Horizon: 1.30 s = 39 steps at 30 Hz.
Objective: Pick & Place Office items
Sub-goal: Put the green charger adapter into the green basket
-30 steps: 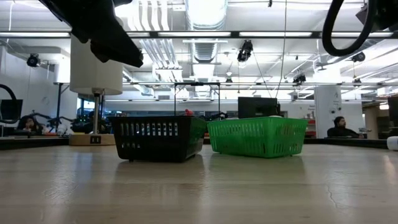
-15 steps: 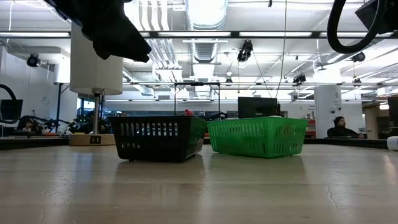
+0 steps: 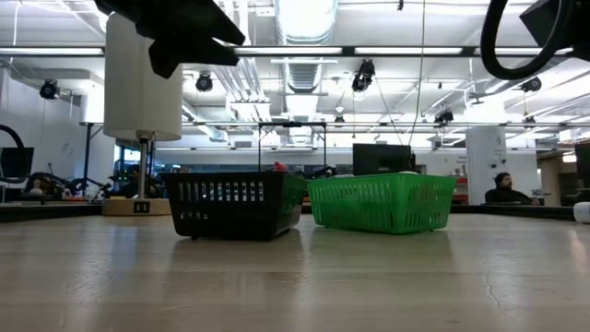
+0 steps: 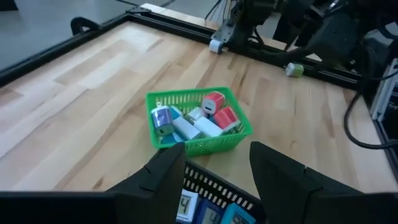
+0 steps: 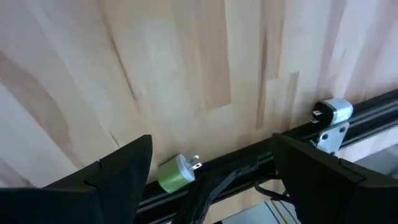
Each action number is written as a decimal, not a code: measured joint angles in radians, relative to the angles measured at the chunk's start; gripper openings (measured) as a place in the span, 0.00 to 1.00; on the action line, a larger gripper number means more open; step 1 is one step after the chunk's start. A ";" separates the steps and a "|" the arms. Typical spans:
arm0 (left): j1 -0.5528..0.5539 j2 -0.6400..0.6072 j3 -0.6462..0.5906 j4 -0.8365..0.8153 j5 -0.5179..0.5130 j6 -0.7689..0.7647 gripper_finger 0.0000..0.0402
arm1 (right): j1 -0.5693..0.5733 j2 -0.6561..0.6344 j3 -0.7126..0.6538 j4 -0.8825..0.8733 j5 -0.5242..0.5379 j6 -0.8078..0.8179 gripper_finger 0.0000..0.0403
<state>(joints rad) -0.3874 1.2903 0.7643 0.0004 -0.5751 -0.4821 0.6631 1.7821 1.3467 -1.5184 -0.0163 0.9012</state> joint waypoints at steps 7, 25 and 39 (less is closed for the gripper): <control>-0.001 0.000 0.000 -0.001 0.090 -0.024 0.47 | 0.027 -0.002 -0.015 -0.024 -0.018 0.073 0.81; -0.001 0.000 0.000 -0.098 0.108 0.018 0.47 | 0.008 0.001 -0.163 -0.007 -0.370 -0.001 0.81; -0.002 0.000 0.000 -0.098 0.108 -0.024 0.47 | 0.014 0.002 -0.271 0.161 -0.487 -0.055 0.81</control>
<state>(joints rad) -0.3889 1.2903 0.7643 -0.0978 -0.4671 -0.5063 0.6773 1.7844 1.0760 -1.3579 -0.5033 0.8467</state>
